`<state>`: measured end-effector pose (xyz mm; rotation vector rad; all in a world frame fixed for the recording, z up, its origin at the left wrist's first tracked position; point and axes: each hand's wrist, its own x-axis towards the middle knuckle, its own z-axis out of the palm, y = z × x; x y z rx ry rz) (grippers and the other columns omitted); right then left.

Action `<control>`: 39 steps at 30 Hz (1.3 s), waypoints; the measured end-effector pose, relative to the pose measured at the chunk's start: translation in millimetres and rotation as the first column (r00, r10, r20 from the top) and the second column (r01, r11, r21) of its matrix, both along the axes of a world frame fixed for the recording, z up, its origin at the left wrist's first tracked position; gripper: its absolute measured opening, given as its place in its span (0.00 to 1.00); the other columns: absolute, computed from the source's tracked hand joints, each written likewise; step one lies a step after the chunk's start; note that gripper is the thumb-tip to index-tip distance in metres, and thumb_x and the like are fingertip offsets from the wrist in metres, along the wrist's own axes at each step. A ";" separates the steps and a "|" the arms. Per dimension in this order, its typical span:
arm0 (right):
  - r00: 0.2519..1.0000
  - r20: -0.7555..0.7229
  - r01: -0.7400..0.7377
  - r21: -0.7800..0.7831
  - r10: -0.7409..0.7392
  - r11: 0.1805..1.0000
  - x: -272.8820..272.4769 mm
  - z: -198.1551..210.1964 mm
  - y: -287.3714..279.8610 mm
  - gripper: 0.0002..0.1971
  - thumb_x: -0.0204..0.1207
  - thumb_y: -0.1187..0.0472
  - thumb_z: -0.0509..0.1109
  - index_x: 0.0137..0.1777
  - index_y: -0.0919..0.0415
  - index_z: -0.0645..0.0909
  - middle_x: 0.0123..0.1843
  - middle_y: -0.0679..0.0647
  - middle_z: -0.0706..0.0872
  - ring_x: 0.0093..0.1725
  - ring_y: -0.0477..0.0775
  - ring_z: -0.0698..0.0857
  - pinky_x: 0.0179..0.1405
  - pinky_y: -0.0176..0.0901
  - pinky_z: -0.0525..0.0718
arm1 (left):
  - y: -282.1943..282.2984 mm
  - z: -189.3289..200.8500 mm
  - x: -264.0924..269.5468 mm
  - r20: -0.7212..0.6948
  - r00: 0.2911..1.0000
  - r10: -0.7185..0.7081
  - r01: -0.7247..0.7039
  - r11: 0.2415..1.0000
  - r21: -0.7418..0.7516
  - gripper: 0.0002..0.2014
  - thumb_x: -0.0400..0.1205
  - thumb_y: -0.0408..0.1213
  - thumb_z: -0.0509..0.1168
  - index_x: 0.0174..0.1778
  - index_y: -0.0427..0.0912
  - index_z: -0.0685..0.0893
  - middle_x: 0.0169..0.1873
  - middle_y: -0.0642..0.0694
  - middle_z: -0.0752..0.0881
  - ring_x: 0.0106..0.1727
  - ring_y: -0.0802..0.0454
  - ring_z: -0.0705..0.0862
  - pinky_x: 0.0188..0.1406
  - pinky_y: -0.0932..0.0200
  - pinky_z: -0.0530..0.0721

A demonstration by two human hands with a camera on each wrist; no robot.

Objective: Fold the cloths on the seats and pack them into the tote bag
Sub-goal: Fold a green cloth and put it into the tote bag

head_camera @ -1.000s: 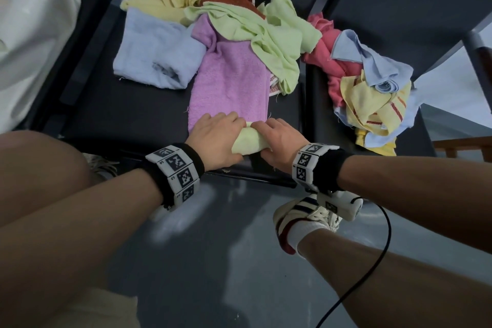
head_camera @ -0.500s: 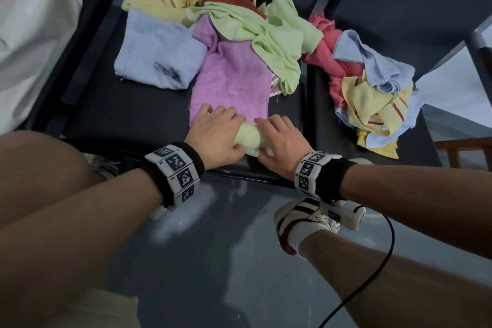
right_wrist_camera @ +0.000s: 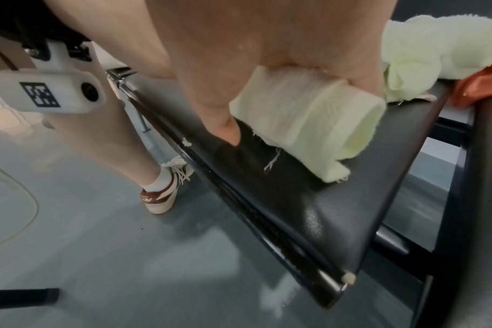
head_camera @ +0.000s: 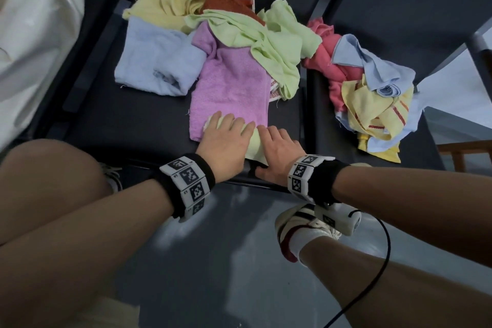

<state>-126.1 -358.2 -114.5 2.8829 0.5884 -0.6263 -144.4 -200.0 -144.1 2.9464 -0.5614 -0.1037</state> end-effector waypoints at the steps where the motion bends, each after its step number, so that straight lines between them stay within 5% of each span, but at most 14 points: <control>1: 1.000 -0.008 0.006 -0.006 -0.006 1.000 2.0 -0.2 0.4 0.48 0.66 0.44 0.78 0.80 0.58 0.55 0.70 0.54 0.68 0.69 0.59 0.70 0.60 0.62 0.80 | -2.9 -0.5 -0.6 -0.003 1.000 0.009 -0.009 1.000 0.021 0.38 0.76 0.43 0.66 0.83 0.41 0.63 0.71 0.43 0.74 0.73 0.40 0.71 0.81 0.36 0.57; 15: 0.997 -0.073 -0.022 -0.096 0.015 0.995 16.5 13.6 -3.9 0.28 0.66 0.52 0.76 0.61 0.56 0.67 0.50 0.52 0.76 0.54 0.59 0.81 0.46 0.54 0.84 | -15.5 2.8 -1.9 0.031 0.997 0.064 -0.065 0.997 0.032 0.28 0.70 0.50 0.74 0.65 0.47 0.75 0.59 0.46 0.78 0.60 0.44 0.77 0.57 0.44 0.71; 23: 0.984 0.014 -0.172 -0.138 0.175 0.975 21.6 53.1 12.3 0.30 0.69 0.51 0.76 0.67 0.53 0.65 0.57 0.52 0.79 0.59 0.58 0.80 0.53 0.57 0.82 | 2.5 24.5 -10.2 0.051 0.982 0.180 -0.182 0.982 0.041 0.31 0.73 0.42 0.75 0.71 0.51 0.71 0.60 0.48 0.78 0.60 0.45 0.78 0.52 0.46 0.72; 26: 0.976 0.065 -0.201 -0.113 0.209 0.973 21.0 70.9 18.2 0.36 0.66 0.44 0.79 0.68 0.52 0.65 0.58 0.53 0.79 0.60 0.58 0.80 0.53 0.56 0.81 | 10.6 45.3 -8.7 0.063 0.980 0.188 -0.191 0.981 0.036 0.31 0.76 0.48 0.72 0.74 0.50 0.69 0.62 0.47 0.78 0.62 0.43 0.78 0.54 0.47 0.73; 33: 0.958 0.177 -0.216 -0.078 0.227 0.973 13.3 142.5 25.3 0.51 0.59 0.27 0.77 0.76 0.48 0.59 0.63 0.52 0.78 0.64 0.58 0.78 0.62 0.59 0.76 | 21.1 112.0 -0.1 0.126 0.967 0.223 -0.225 0.974 0.001 0.31 0.77 0.42 0.71 0.75 0.50 0.66 0.64 0.45 0.79 0.64 0.42 0.78 0.57 0.45 0.76; 39: 0.907 0.330 -0.217 -0.168 0.263 0.962 -1.8 193.4 27.2 0.45 0.64 0.34 0.76 0.75 0.49 0.58 0.65 0.52 0.77 0.65 0.59 0.77 0.62 0.61 0.75 | 28.0 170.6 -2.8 0.243 0.949 0.199 -0.201 0.979 -0.014 0.26 0.76 0.42 0.70 0.69 0.50 0.71 0.57 0.48 0.82 0.60 0.43 0.82 0.52 0.48 0.77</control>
